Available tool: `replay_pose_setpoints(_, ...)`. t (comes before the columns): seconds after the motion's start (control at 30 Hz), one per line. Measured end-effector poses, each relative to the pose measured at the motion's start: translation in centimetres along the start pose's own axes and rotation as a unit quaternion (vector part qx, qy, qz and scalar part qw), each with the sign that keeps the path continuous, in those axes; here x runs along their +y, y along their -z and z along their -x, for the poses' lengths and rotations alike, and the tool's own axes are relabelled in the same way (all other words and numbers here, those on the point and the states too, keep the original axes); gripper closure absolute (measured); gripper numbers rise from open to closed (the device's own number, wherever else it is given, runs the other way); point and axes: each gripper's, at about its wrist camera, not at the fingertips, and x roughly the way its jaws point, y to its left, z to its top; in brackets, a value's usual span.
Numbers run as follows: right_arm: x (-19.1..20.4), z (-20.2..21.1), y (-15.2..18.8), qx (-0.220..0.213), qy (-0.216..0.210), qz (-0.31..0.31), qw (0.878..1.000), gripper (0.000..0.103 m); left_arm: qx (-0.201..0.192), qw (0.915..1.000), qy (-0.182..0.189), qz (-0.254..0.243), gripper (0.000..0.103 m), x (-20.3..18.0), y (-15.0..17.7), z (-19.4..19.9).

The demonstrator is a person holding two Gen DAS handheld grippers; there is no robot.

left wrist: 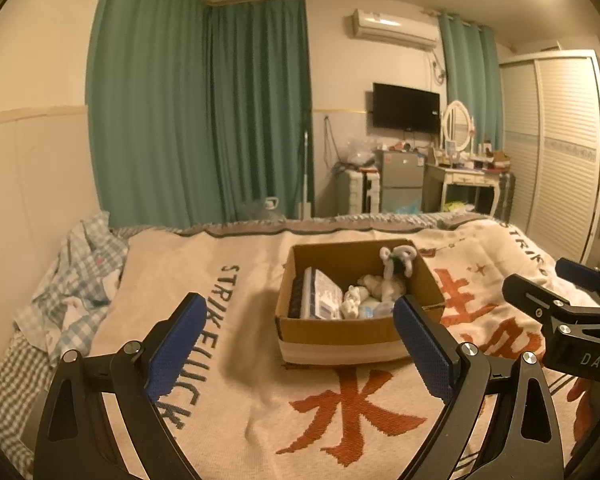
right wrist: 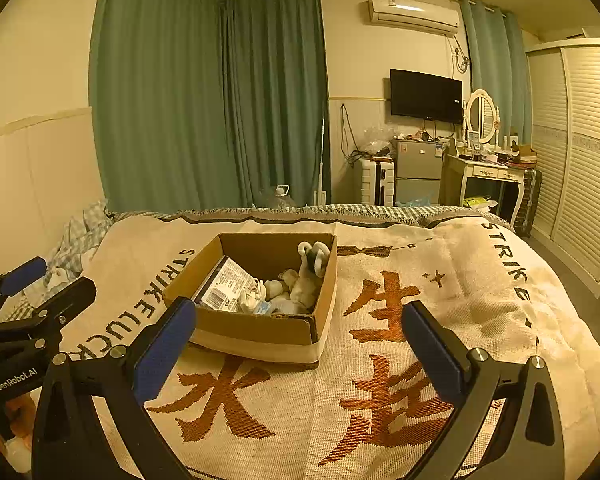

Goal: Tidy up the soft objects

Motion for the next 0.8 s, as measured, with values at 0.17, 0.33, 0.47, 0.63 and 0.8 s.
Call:
replay_pose_setpoints(0.17, 0.04, 0.00, 0.03, 0.000, 0.001, 0.001, 1.000, 0.000, 0.000, 1.0000, 0.000, 0.000, 0.007, -0.08, -0.01, 0.05)
replay_pose_setpoints(0.33, 0.02, 0.08, 0.08, 0.000, 0.000, 0.001, 1.000, 0.000, 0.000, 1.0000, -0.001, 0.000, 0.007, -0.07, 0.01, 0.04)
replay_pose_setpoints(0.47, 0.04, 0.03, 0.05, 0.000, 0.001, 0.001, 1.000, 0.000, 0.000, 1.0000, -0.001, 0.000, 0.007, -0.01, 0.03, 0.07)
replay_pose_setpoints(0.63, -0.04, 0.03, 0.11, 0.002, 0.001, 0.000, 1.000, 0.000, 0.002, 1.0000, -0.002, 0.000, 0.007, 0.13, 0.08, 0.05)
replay_pose_setpoints(0.8, -0.11, -0.06, 0.24, 0.004, 0.002, -0.003, 1.000, 0.000, 0.004, 1.0000, 0.000, 0.003, 0.007, 0.39, 0.03, 0.07)
